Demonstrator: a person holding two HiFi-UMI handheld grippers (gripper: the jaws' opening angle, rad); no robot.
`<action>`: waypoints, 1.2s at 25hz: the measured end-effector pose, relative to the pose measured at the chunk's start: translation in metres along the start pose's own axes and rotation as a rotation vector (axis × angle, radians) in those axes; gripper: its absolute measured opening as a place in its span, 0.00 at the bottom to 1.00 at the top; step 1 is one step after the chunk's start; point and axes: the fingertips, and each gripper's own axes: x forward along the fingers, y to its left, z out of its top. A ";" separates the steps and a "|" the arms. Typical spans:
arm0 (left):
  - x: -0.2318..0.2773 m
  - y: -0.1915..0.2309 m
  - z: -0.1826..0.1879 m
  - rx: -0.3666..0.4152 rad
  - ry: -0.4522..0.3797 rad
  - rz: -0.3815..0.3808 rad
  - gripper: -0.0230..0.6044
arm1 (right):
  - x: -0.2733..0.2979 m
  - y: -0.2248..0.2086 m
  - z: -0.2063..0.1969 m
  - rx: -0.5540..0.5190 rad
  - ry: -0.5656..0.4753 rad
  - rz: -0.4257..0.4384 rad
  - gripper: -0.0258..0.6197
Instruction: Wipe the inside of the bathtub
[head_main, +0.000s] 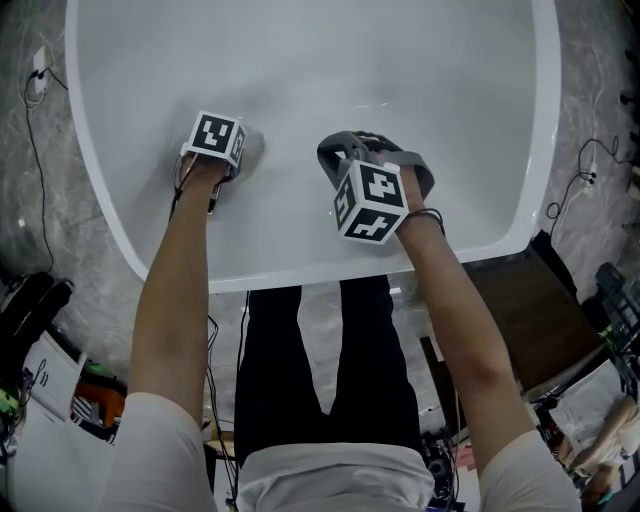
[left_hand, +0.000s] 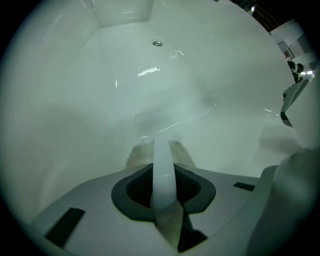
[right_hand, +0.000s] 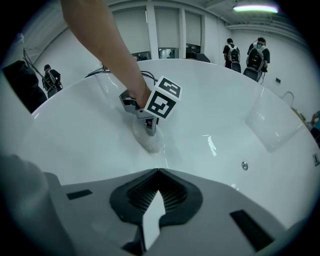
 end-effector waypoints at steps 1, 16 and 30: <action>0.001 -0.001 0.003 -0.002 -0.006 -0.001 0.19 | -0.001 -0.003 -0.001 0.001 -0.003 -0.004 0.07; 0.017 -0.075 0.049 0.041 -0.021 -0.053 0.19 | -0.025 -0.021 -0.050 0.037 0.009 -0.022 0.07; 0.031 -0.170 0.104 0.103 -0.052 -0.169 0.19 | -0.050 -0.040 -0.092 0.165 0.019 -0.068 0.07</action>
